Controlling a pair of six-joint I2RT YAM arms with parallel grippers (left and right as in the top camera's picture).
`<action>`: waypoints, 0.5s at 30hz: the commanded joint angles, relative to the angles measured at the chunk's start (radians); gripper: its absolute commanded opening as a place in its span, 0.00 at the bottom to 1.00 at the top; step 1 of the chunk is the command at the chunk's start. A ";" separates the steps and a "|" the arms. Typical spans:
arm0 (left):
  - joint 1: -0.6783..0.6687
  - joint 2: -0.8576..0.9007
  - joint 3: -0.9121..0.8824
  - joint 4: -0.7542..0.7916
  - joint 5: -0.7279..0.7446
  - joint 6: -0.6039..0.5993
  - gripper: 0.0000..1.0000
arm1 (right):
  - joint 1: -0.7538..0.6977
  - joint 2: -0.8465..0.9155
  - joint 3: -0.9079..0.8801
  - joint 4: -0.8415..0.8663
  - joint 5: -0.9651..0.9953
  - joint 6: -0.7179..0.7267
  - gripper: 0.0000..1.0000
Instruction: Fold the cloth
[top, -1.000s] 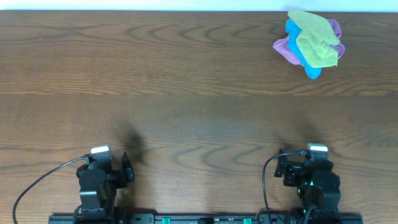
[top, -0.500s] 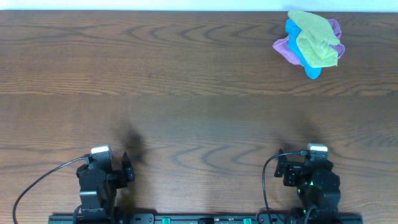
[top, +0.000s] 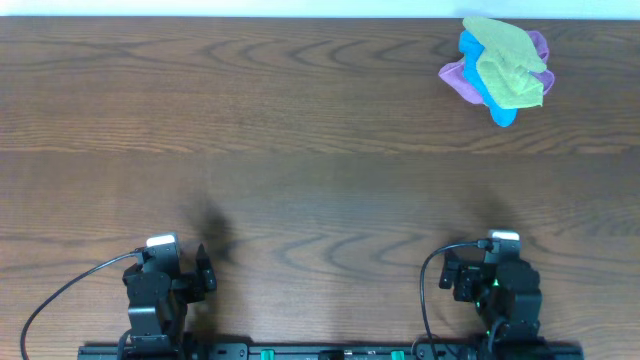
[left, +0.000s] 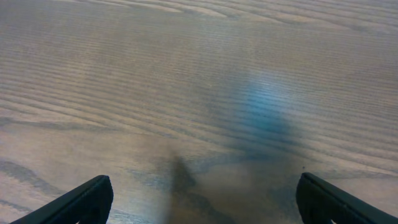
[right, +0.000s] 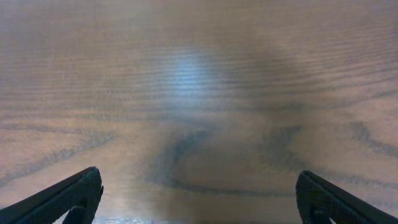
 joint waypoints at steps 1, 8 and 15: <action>0.002 -0.007 -0.011 -0.026 -0.017 -0.003 0.95 | -0.010 0.002 -0.002 -0.009 -0.008 -0.013 0.99; 0.002 -0.007 -0.011 -0.026 -0.017 -0.003 0.95 | -0.010 0.013 0.028 -0.010 -0.008 -0.013 0.99; 0.002 -0.007 -0.011 -0.026 -0.017 -0.003 0.96 | -0.010 0.096 0.085 -0.010 -0.008 -0.013 0.99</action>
